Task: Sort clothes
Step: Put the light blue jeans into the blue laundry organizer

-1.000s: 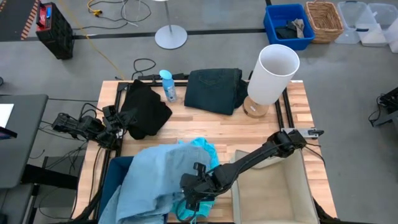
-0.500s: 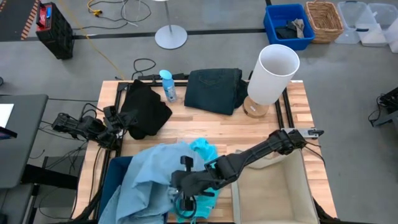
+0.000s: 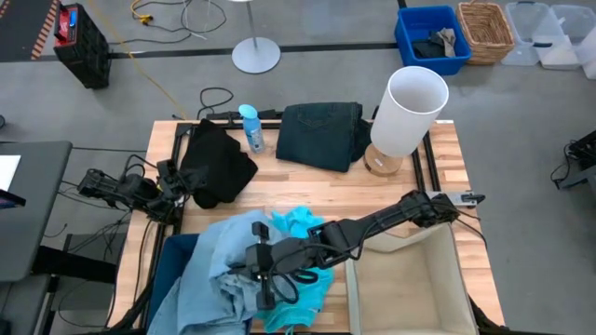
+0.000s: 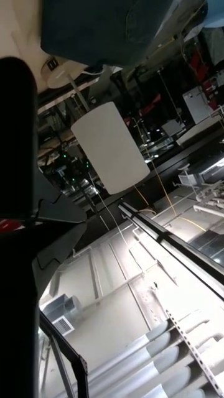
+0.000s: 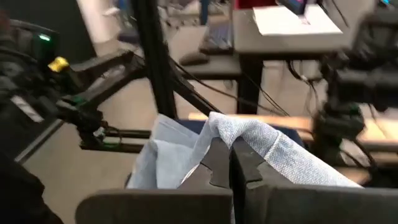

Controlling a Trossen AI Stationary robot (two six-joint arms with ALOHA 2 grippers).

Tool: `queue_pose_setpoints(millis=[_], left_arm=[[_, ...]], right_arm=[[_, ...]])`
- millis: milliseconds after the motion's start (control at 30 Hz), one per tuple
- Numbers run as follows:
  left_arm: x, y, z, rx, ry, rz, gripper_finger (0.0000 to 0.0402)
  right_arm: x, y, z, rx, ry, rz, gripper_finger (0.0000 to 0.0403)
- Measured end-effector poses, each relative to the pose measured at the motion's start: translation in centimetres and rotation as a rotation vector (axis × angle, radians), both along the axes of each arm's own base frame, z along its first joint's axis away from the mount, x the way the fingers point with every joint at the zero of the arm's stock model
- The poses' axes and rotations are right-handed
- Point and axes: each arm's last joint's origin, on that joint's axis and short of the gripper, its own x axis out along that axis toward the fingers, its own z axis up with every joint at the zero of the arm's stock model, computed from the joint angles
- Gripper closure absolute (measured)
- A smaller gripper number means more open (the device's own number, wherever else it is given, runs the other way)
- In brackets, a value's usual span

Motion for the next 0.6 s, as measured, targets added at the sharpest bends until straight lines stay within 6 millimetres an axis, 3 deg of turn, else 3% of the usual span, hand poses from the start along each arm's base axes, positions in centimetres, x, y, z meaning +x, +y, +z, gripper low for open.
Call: queue_pose_setpoints(millis=[400,600], left_arm=[[0.1,0.0,-0.2,0.004,0.019,-0.001,0.0396],[0.1,0.0,-0.2,-0.003,0.018,-0.005,0.0396]], right_arm=[[0.4,0.0,2.1,0.101,-0.197,0.225,0.0403],[2.3,0.9,0.2,0.206,-0.274,0.31,0.0403]])
